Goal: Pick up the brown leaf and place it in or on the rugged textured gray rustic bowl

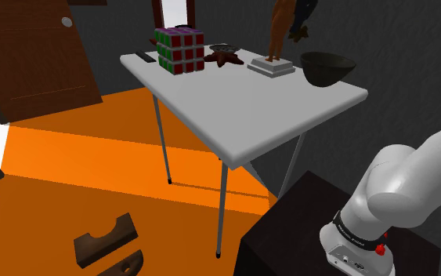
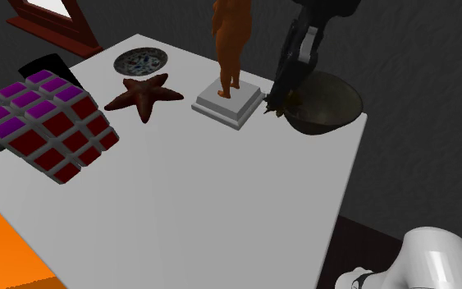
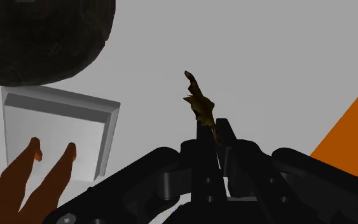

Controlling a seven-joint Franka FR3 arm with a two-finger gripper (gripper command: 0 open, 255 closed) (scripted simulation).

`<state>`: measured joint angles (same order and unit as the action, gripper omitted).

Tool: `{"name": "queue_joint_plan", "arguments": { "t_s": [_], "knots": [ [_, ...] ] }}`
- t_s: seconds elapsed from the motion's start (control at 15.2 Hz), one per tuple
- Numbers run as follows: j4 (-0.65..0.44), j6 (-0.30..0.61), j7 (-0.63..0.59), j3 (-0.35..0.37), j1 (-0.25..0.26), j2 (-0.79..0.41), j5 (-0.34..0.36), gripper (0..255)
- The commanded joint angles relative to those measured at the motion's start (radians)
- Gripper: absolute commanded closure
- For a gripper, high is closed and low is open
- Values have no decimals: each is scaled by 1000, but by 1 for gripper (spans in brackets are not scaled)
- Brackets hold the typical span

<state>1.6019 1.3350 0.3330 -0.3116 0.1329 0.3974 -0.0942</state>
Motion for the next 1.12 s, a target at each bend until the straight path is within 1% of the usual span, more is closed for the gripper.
{"name": "queue_joint_plan", "arguments": {
  "t_s": [0.0, 0.53, 0.66, 0.73, 1.06],
  "knots": [
    [-14, -20, 49, -37, -11, 0, 8, 255],
    [-116, -93, 268, -217, -50, -56, 28, 255],
    [-156, -113, 329, -271, -59, -86, 24, 255],
    [-193, -130, 382, -317, -66, -116, 16, 255],
    [-64, -50, 371, -290, -75, -56, 46, 255]
  ]
}}
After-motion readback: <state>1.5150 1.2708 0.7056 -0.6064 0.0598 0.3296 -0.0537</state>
